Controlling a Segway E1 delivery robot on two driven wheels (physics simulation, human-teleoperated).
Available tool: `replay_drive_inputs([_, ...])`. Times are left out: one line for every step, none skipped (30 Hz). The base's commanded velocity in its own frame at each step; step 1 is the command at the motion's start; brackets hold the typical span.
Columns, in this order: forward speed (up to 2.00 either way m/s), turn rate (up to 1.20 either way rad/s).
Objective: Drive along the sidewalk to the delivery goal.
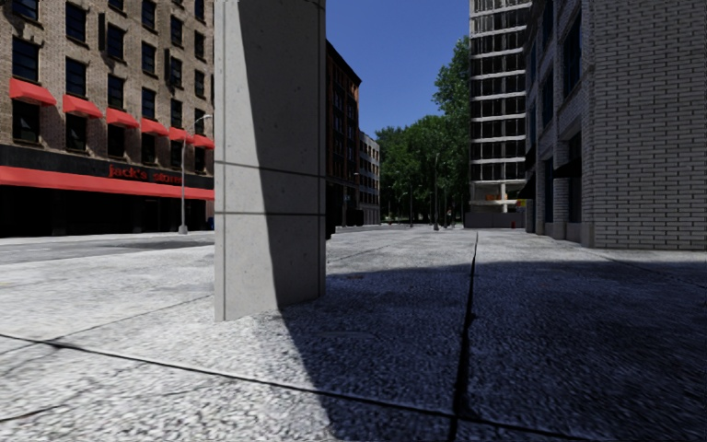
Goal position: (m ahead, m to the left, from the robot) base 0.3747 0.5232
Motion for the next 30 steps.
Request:
replay_drive_inputs([1.75, 0.0])
replay_drive_inputs([1.75, 0.0])
replay_drive_inputs([1.73, 0.0])
replay_drive_inputs([1.64, 0.0])
replay_drive_inputs([1.55, 0.0])
replay_drive_inputs([1.42, -0.01])
replay_drive_inputs([1.42, -0.01])
replay_drive_inputs([1.33, -0.25])
replay_drive_inputs([1.23, -0.43])
replay_drive_inputs([1.06, -0.48])
replay_drive_inputs([0.93, -0.49])
replay_drive_inputs([0.93, -0.49])
replay_drive_inputs([0.74, 0.0])
replay_drive_inputs([0.53, 0.0])
replay_drive_inputs([0.29, 0.0])
replay_drive_inputs([0.06, 0.0])
replay_drive_inputs([0.0, 0.0])
replay_drive_inputs([0.0, 0.0])
replay_drive_inputs([0.0, 0.0])
replay_drive_inputs([0.0, 0.0])
replay_drive_inputs([0.0, 0.0])
replay_drive_inputs([0.0, 0.0])
replay_drive_inputs([0.0, 0.0])
replay_drive_inputs([0.0, 0.0])
replay_drive_inputs([0.0, 0.0])
replay_drive_inputs([0.0, 0.0])
replay_drive_inputs([0.0, 0.0])
replay_drive_inputs([0.0, 0.0])
replay_drive_inputs([0.0, 0.0])
replay_drive_inputs([0.0, 0.0])
